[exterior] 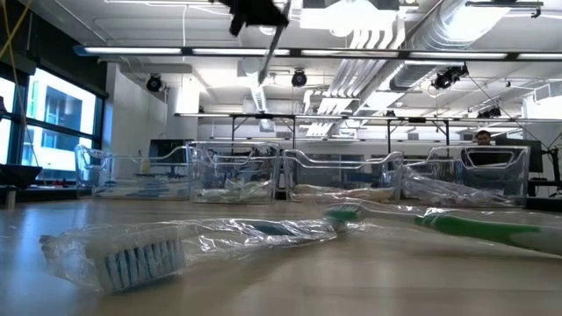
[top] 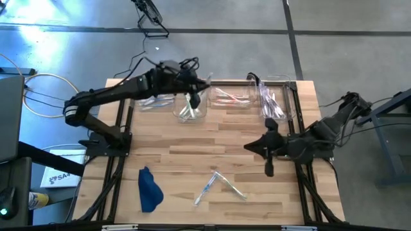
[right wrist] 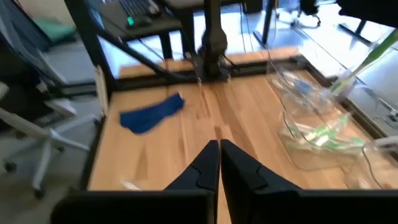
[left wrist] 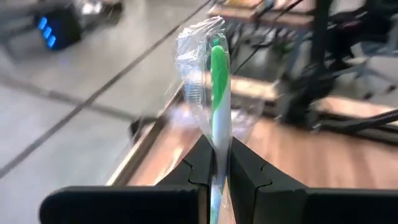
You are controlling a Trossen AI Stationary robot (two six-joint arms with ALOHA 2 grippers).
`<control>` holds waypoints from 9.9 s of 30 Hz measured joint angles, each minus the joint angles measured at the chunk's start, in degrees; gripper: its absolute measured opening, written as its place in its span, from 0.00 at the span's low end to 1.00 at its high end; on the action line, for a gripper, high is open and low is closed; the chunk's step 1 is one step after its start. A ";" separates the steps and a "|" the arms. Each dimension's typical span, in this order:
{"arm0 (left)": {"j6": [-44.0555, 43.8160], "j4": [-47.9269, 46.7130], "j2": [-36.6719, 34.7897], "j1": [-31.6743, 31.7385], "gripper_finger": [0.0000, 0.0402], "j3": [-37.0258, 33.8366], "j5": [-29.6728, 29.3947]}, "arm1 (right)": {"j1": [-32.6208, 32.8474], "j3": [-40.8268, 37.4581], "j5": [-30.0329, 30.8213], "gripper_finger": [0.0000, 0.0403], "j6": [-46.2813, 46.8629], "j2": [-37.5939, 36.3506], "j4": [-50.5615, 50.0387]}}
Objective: Pick & Place Toothbrushes
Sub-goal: Put the green toothbrush into the middle left transparent bin
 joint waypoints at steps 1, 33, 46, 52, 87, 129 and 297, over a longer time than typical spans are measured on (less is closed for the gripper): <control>-0.48 -1.24 0.29 1.24 0.05 -0.02 -0.02 | -0.32 0.00 -0.16 0.02 0.00 0.69 -0.71; -8.61 -17.13 23.52 20.27 0.05 -0.07 10.08 | -5.18 0.00 -1.73 0.01 4.40 5.47 -5.83; -10.13 -17.14 27.21 20.26 0.08 -0.02 10.54 | -5.18 0.00 -1.63 0.01 4.42 5.47 -5.98; -10.13 -17.26 27.82 20.26 0.10 0.00 9.97 | -5.19 0.00 -1.44 0.01 4.05 5.47 -5.98; -9.60 -8.38 27.74 20.19 0.40 -0.02 12.57 | -8.18 0.00 -3.46 0.01 2.96 5.45 -5.96; 14.41 -8.37 -1.68 -32.97 0.40 -0.04 -6.00 | -7.31 0.00 -11.77 0.01 13.32 5.47 -5.87; 23.35 -5.18 -1.58 -37.51 0.40 -0.02 -8.67 | -19.61 -0.04 -31.22 0.01 17.62 14.76 -9.77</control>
